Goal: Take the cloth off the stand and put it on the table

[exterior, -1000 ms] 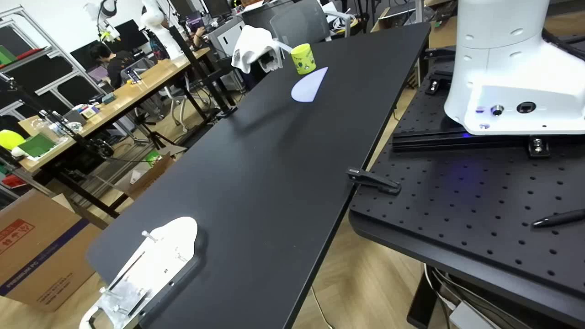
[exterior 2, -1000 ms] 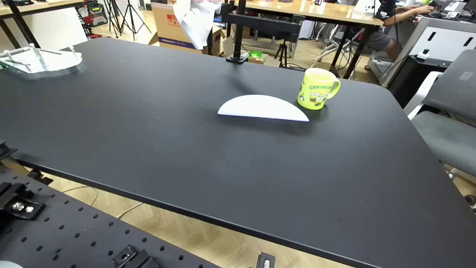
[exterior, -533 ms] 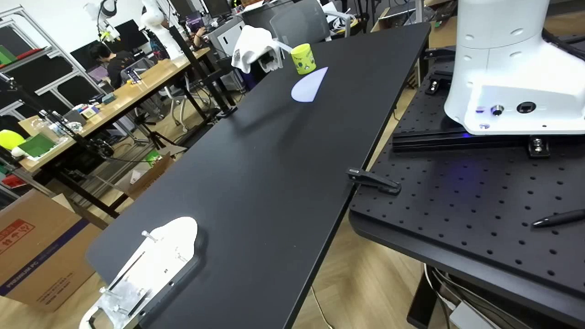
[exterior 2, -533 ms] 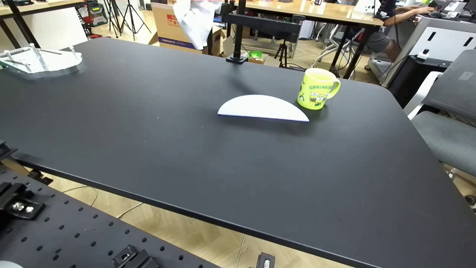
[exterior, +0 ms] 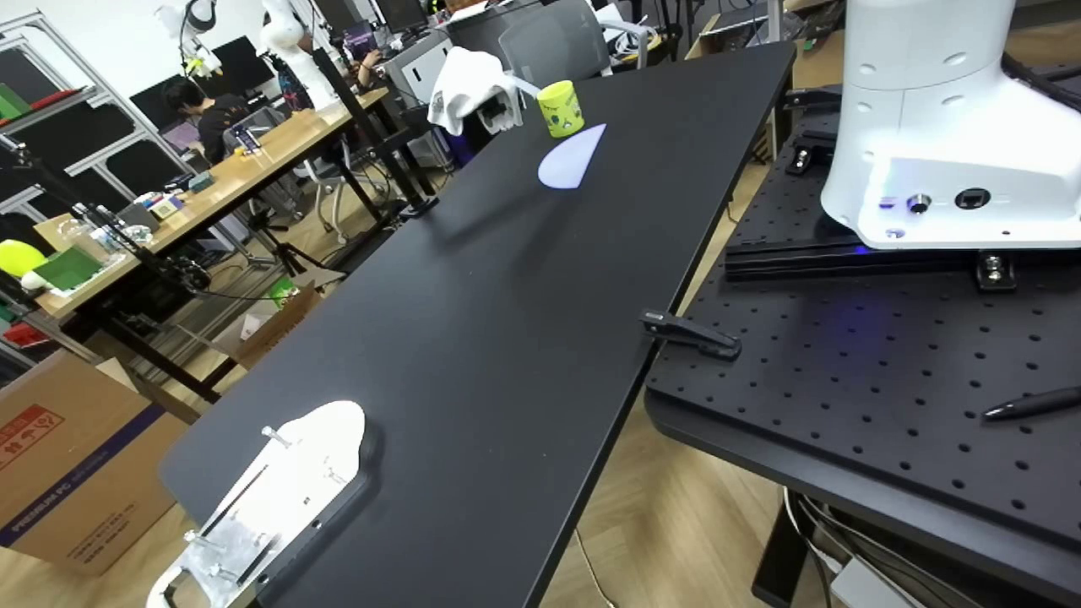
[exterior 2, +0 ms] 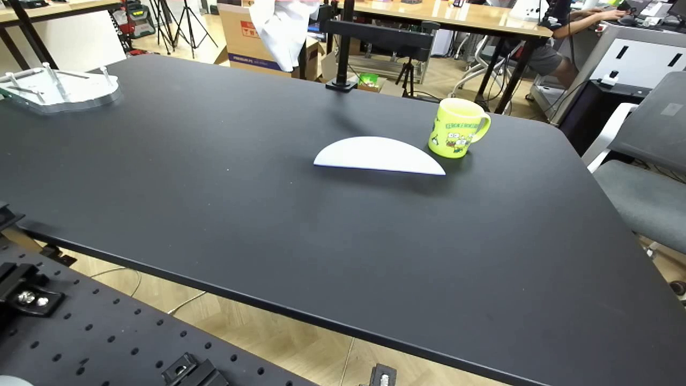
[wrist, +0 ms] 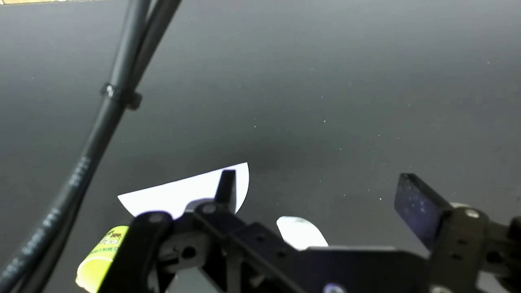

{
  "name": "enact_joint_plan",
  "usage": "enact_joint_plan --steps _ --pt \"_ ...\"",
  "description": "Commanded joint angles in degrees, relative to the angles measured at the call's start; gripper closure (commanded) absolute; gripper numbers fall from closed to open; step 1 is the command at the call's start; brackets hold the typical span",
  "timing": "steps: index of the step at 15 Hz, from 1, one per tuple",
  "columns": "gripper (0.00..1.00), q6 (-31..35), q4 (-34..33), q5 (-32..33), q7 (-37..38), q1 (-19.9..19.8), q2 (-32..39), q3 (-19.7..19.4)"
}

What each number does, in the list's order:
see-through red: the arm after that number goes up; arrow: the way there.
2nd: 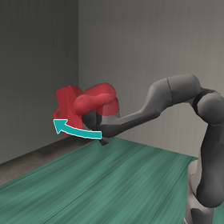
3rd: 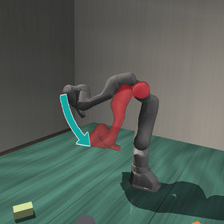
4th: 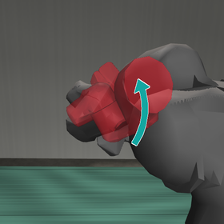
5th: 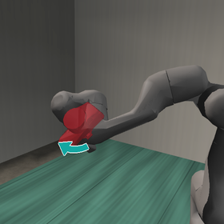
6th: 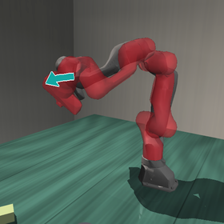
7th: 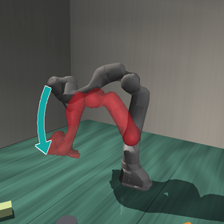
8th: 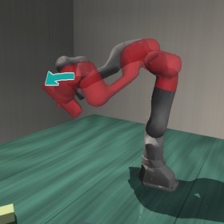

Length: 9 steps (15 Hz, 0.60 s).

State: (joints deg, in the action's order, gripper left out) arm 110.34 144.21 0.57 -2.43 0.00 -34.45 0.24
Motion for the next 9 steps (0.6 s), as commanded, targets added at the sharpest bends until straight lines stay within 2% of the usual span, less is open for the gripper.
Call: enact_joint_plan --steps 1,6,9 --pt "0.00 4.9 -1.4 2.1 0.8 -1.0 3.5 -0.1" --pt "0.00 15.2 -4.1 6.1 -0.2 -2.0 12.1 -0.3" --pt "0.00 18.1 -7.0 5.1 -2.5 -0.9 18.2 -0.5"
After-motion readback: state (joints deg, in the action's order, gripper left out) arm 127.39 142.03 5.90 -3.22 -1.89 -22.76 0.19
